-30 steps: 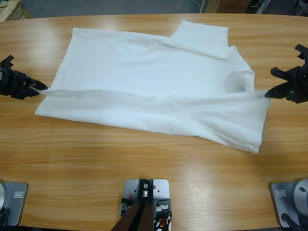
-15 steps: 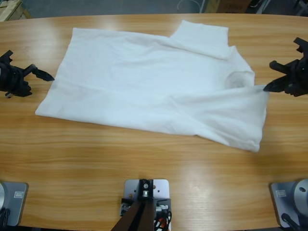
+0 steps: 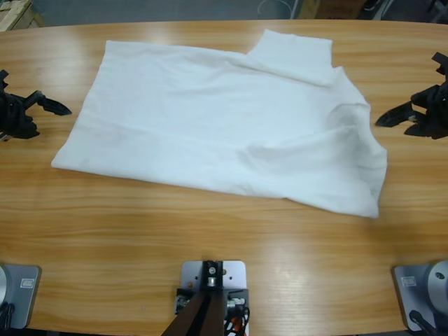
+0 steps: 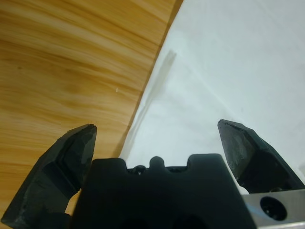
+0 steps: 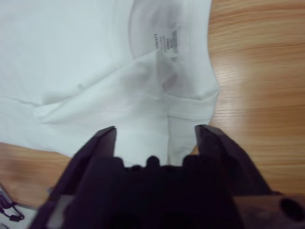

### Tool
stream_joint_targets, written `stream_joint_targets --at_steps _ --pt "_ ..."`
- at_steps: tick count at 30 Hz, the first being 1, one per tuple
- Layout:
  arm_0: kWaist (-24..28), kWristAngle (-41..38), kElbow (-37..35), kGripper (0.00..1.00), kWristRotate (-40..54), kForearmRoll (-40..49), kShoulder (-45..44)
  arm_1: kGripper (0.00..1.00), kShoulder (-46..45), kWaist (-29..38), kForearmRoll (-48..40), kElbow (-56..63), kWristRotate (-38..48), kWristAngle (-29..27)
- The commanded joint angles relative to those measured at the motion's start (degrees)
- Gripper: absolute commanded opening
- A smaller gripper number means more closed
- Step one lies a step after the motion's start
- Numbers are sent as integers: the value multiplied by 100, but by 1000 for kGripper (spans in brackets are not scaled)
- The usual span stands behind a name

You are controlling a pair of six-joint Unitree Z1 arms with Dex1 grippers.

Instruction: Fold clothes

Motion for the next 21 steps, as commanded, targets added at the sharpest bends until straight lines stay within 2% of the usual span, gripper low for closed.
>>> stream_joint_targets --at_steps 1,6,8,14,17,21 --pt "19 -225 349 1000 63 -39 -150 1000 322 737 -167 59 394 264" --pt "-71 -849 421 1000 103 -39 -150 1000 620 750 -329 27 285 491" --pt "-139 -1056 422 1000 106 -35 -166 996 838 757 -559 20 164 832" --pt "-229 -1102 389 1000 110 -39 -198 987 1313 1040 -904 -31 108 1440" --pt "-229 -1095 361 1000 110 -41 -212 987 1262 1129 -737 29 294 1414" --pt "-229 -1056 387 1000 106 -32 -147 987 844 1599 -684 421 1045 1131"
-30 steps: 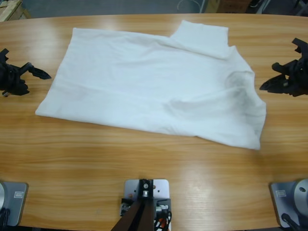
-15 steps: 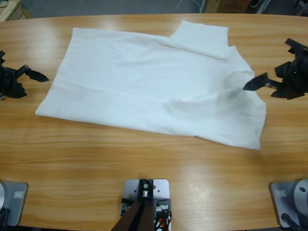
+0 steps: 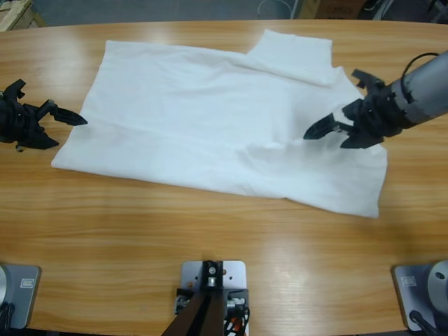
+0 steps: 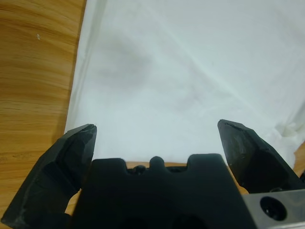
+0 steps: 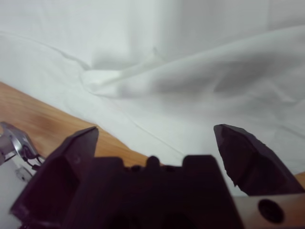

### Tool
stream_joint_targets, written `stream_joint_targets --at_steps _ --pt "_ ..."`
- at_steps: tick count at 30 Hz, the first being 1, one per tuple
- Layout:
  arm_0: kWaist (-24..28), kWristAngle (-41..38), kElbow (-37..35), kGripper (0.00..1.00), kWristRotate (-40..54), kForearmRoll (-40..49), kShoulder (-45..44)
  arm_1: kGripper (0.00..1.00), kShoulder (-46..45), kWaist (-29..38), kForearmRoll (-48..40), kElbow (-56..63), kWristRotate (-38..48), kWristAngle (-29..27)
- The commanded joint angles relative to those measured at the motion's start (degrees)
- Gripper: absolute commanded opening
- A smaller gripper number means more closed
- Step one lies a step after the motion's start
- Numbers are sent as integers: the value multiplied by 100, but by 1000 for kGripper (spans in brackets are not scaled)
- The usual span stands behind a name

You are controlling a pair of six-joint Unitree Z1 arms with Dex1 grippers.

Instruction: Fold clothes

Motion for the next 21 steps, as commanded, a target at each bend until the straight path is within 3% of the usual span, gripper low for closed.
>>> stream_joint_targets --at_steps 1,9,14,21 --pt "-52 -47 155 1000 43 -33 -51 987 -213 702 113 485 955 -195" --pt "29 -47 129 1000 84 -46 24 987 -271 1025 -283 1116 1544 -185" --pt "64 -47 111 1000 122 -49 91 987 -260 1046 -1028 1868 1864 -153" --pt "64 -56 111 1000 131 -49 124 987 -362 1046 -1543 2354 2027 -415"
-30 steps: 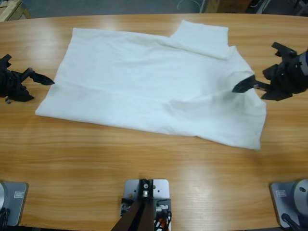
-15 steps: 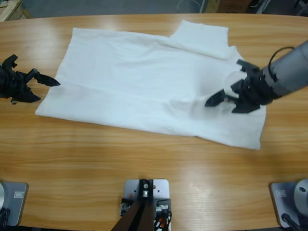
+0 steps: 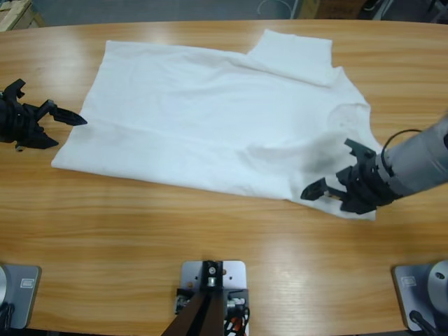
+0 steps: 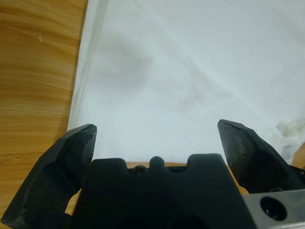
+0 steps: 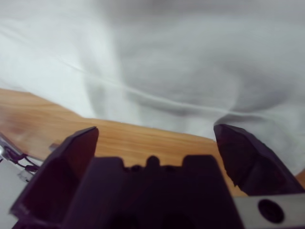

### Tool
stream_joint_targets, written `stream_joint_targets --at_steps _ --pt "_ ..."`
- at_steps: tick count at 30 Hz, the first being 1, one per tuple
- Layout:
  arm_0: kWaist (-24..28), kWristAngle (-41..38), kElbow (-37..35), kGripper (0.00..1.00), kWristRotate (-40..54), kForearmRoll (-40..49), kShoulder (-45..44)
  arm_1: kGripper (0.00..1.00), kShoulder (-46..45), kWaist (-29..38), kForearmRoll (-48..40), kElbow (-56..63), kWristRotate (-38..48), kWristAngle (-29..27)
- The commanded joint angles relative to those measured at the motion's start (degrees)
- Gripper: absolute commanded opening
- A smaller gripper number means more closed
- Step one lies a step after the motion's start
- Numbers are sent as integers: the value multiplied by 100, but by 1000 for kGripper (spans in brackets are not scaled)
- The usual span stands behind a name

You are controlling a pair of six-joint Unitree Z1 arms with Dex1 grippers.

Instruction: Fold clothes

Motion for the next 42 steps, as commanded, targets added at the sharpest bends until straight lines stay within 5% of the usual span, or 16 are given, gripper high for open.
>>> stream_joint_targets --at_steps 1,16,21,28,37,42 --pt "48 -56 111 1000 64 -49 124 987 -234 63 -494 628 246 -295" --pt "-147 -165 173 994 82 -63 -300 982 -920 -8 -225 579 299 -374" --pt "-690 700 -978 977 915 165 -1087 983 -1482 -53 557 -245 -462 -545" --pt "-558 674 -2425 988 1091 912 -356 987 -1635 -906 1988 -1578 -1613 -726" --pt "-191 638 -887 945 391 985 -229 987 -1785 -983 2175 -1532 -1708 -672" --pt "-236 647 -636 902 201 970 -59 987 -1684 -983 2108 -1539 -1664 -636"
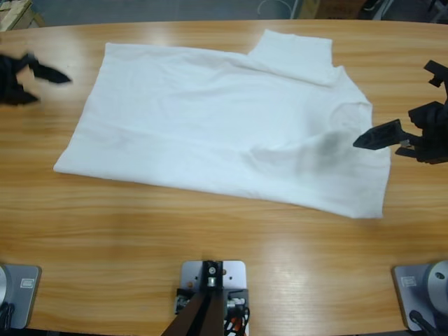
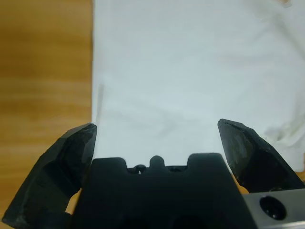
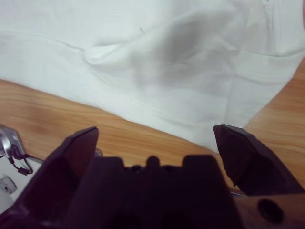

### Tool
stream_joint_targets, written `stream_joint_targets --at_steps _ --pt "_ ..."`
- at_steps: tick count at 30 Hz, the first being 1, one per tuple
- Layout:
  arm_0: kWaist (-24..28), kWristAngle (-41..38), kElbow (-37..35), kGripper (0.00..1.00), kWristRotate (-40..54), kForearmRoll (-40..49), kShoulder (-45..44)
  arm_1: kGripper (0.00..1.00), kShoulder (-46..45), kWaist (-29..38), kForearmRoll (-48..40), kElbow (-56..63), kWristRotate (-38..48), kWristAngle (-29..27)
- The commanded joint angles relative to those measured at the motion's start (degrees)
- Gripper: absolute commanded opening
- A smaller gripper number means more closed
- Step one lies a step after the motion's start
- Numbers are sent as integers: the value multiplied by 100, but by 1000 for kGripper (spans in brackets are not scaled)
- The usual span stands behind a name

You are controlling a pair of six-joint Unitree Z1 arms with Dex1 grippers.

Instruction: Fold clothes

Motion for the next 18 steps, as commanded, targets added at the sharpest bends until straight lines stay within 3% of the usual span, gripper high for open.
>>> stream_joint_targets --at_steps 1,9,18 --pt "67 51 623 904 -380 41 393 987 -17 -46 4 80 -3 24" --pt "18 44 1095 904 -1229 60 595 987 -87 -46 -40 124 50 105" --pt "-16 -11 1609 903 -1876 55 87 987 -117 -46 -203 278 120 142"
